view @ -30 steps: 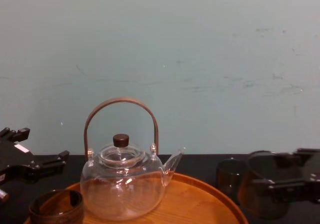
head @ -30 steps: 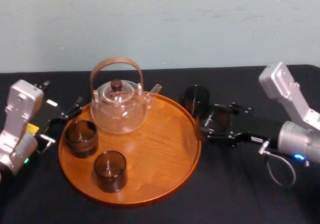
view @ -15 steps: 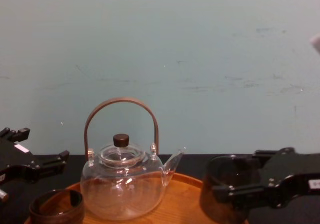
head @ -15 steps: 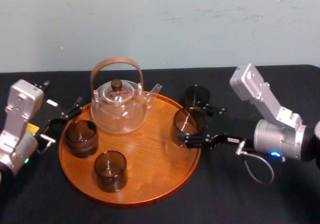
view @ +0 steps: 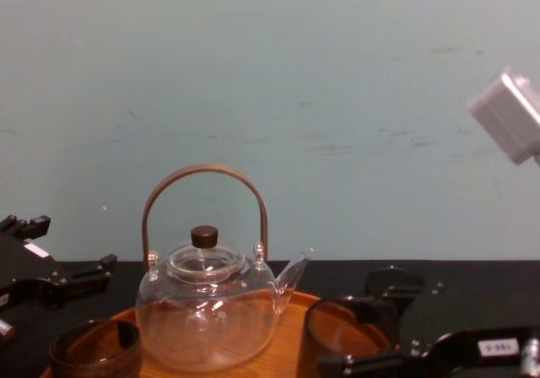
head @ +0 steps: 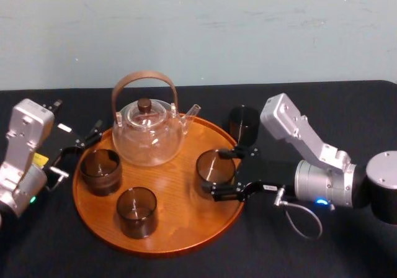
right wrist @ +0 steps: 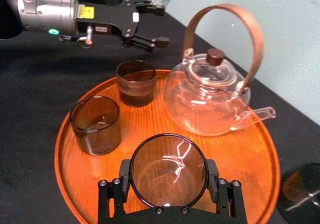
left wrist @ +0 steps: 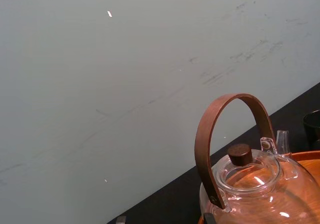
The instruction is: Pick up the glass from the table and place it on the tray.
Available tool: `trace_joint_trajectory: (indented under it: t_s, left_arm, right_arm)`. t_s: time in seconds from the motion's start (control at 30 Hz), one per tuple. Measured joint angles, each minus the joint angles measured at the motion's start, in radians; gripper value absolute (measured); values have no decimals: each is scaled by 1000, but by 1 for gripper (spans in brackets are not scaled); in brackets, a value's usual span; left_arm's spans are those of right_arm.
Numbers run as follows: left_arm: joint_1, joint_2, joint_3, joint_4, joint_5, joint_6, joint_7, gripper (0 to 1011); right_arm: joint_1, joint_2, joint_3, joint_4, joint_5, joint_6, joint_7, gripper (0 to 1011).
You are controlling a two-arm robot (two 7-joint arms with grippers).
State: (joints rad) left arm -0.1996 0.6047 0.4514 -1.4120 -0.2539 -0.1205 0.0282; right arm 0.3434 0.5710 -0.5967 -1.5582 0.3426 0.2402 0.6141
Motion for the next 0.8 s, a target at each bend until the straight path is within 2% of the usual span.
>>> trace_joint_trajectory:
  t_s: [0.3, 0.8]
  left_arm:
    - [0, 0, 0, 0, 0, 0, 0, 1001]
    - [0, 0, 0, 0, 0, 0, 0, 1001]
  right_arm:
    - [6, -14, -32, 27, -7, -4, 14, 902]
    - [20, -40, -60, 76, -5, -8, 30, 903]
